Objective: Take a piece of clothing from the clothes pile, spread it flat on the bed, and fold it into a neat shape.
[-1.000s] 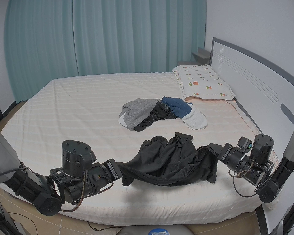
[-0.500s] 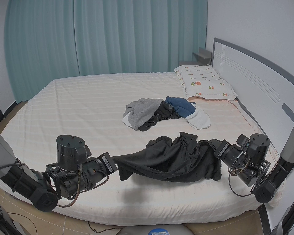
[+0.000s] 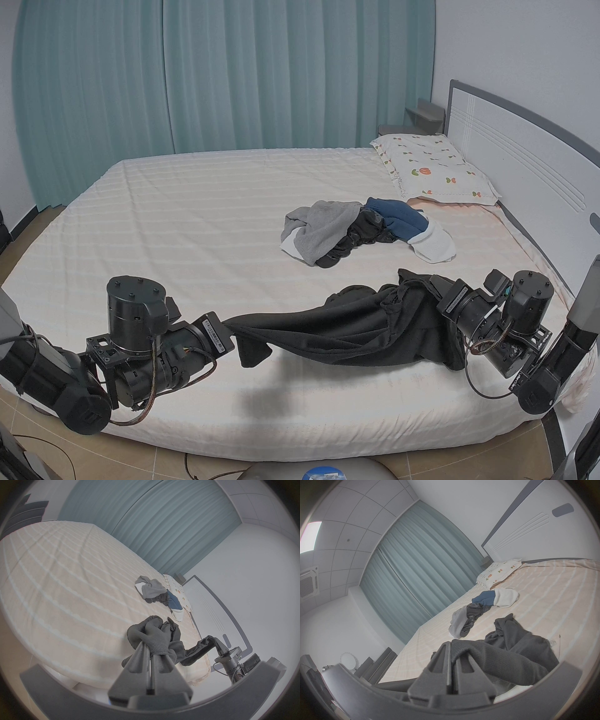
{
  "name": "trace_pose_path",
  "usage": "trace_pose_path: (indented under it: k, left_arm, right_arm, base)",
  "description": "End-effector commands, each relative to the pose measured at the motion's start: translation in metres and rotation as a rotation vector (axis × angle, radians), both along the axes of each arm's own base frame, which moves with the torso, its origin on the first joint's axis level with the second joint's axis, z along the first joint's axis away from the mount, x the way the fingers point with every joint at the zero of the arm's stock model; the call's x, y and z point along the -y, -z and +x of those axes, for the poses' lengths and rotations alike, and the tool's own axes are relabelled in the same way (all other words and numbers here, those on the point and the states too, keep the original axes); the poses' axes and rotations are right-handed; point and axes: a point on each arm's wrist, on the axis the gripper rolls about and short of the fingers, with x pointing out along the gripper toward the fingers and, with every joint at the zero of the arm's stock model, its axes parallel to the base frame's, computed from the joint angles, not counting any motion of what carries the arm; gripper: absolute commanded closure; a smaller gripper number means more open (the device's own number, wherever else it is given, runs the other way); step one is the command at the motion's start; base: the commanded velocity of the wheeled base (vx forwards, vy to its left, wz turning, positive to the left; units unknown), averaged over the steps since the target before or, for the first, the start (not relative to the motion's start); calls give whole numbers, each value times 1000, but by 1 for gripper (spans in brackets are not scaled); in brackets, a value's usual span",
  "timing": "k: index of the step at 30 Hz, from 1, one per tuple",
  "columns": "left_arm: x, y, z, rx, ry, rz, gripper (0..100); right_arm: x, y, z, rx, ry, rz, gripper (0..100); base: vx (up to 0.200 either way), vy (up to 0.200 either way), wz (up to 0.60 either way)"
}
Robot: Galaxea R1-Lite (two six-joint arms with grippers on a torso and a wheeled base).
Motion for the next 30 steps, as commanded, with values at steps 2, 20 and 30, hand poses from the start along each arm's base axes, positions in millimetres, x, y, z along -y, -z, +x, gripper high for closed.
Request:
trace_pose_path:
  k: [2, 20, 30]
  left_arm:
    - [-1, 0, -2, -2, -2, 1, 100]
    - [-3, 7, -9, -23, 12, 16, 100]
    - [-2, 4, -14, -20, 22, 15, 100]
  right_arm:
    - [0, -2, -1, 7, -1, 7, 100]
    - [0, -8, 3, 19, 13, 69, 100]
    - [5, -11, 5, 31, 20, 74, 100]
  base:
    - [0, 200, 0]
    - [0, 200, 0]
    - [0, 200, 0]
